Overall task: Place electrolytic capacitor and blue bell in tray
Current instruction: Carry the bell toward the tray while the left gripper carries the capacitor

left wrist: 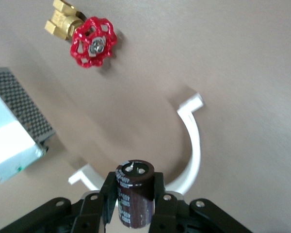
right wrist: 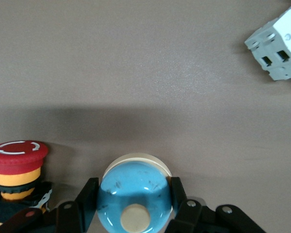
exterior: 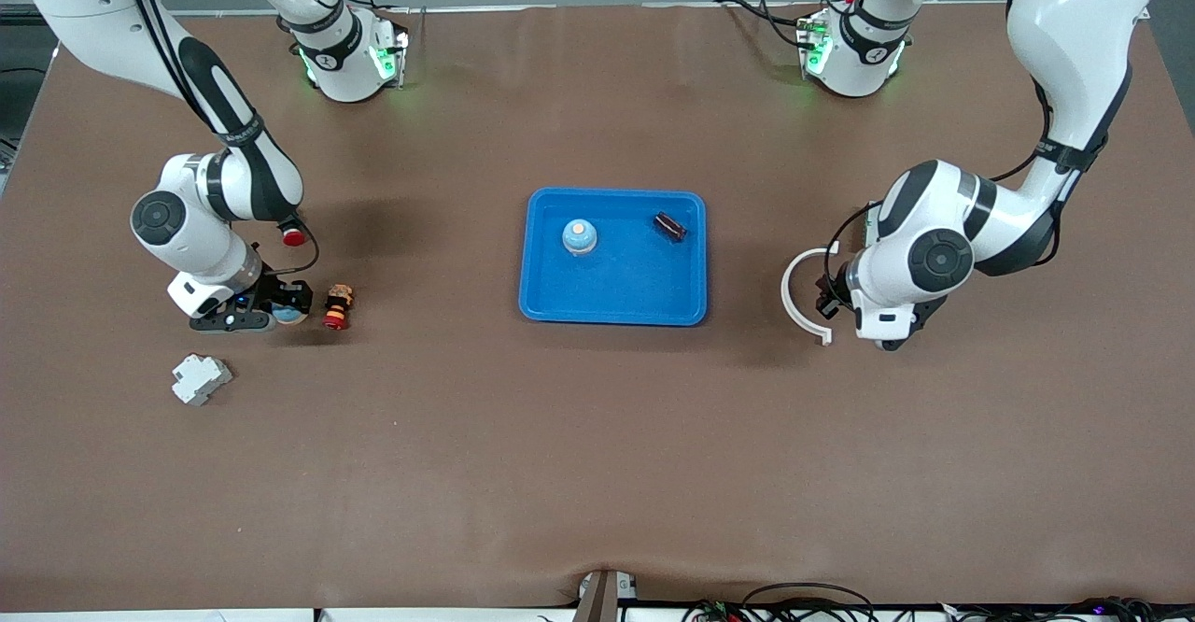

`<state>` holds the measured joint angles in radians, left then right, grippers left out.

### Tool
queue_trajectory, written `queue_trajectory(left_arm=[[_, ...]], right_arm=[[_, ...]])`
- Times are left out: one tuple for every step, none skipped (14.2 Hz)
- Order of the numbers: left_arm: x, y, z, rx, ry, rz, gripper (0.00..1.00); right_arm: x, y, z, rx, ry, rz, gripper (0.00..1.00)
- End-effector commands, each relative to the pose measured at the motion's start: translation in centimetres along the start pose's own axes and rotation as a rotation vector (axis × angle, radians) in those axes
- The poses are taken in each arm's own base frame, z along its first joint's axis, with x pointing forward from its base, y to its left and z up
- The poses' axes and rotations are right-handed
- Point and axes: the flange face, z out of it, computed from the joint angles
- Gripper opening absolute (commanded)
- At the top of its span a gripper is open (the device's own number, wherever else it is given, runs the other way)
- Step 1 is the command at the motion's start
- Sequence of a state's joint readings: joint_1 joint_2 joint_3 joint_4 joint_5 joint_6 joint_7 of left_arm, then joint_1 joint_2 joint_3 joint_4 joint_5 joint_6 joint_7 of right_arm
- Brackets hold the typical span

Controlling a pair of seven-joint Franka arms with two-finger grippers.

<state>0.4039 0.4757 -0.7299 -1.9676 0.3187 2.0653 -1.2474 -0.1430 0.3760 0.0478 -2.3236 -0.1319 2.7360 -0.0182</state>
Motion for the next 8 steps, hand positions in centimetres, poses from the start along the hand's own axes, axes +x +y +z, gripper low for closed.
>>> queue_trajectory(left_arm=[[-2.6,1.8,-1.2,0.014,0.021,-0.025,0.00],[-4.3,3.0,-1.5,0.005,0.028,-0.044,0.00],[-5.8,4.3,-1.6,-0.002,0.025,-0.063,0.00],[-7.1,5.4,-1.6,-0.007,0.024,-0.087,0.00],[-8.4,6.6,-1.5,-0.013,0.018,-0.104,0.00],[-9.4,7.8,-1.6,-0.024,0.013,-0.127,0.00],[-10.6,9.0,-1.8,-0.037,0.006,-0.143,0.00],[-11.7,10.2,-1.7,-0.047,-0.005,-0.159,0.00]], right_arm=[[0.1,-0.2,-1.2,0.008,-0.021,0.008,0.00],[0.7,-0.5,-2.5,0.006,-0.036,0.004,0.00],[1.3,-0.9,-3.7,0.006,-0.063,0.006,0.00],[2.0,-1.4,-5.3,0.002,-0.085,0.017,0.00],[2.6,-2.1,-6.8,0.000,-0.100,0.028,0.00],[3.2,-3.3,-8.1,0.006,-0.107,0.042,0.00],[3.6,-4.6,-9.2,0.023,-0.120,0.077,0.00],[3.9,-6.5,-10.2,0.059,-0.126,0.128,0.00]])
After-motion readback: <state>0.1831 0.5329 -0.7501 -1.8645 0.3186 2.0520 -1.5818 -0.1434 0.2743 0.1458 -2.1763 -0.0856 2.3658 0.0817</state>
